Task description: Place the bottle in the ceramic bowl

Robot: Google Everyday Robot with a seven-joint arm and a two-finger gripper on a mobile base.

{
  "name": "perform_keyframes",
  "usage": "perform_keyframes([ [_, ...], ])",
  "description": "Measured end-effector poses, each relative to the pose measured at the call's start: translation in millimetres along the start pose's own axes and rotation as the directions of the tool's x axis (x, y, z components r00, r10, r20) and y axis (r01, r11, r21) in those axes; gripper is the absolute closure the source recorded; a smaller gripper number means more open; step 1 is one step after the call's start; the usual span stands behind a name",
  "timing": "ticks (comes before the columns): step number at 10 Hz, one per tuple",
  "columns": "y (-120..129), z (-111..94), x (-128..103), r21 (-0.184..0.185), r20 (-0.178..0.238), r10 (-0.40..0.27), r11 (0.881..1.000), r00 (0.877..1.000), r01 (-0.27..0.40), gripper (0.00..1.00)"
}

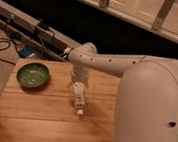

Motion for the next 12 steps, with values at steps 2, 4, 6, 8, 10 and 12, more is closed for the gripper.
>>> perform_keyframes([
  [2, 3, 16, 3, 0.001, -0.030, -0.006, 1.000, 1.000, 0.006, 0.35],
  [4, 1, 25, 5, -0.007, -0.051, 0.001, 1.000, 0.999, -0.002, 0.35],
  [6, -1, 42, 9, -0.009, -0.084, 0.013, 1.000, 0.996, -0.014, 0.35],
  [8, -4, 58, 14, -0.013, -0.112, 0.028, 0.999, 0.993, -0.030, 0.35],
  [10, -13, 79, 20, -0.025, -0.143, 0.064, 0.997, 0.988, -0.069, 0.35],
  [12, -17, 86, 23, -0.040, -0.159, 0.080, 0.995, 0.984, -0.087, 0.36],
])
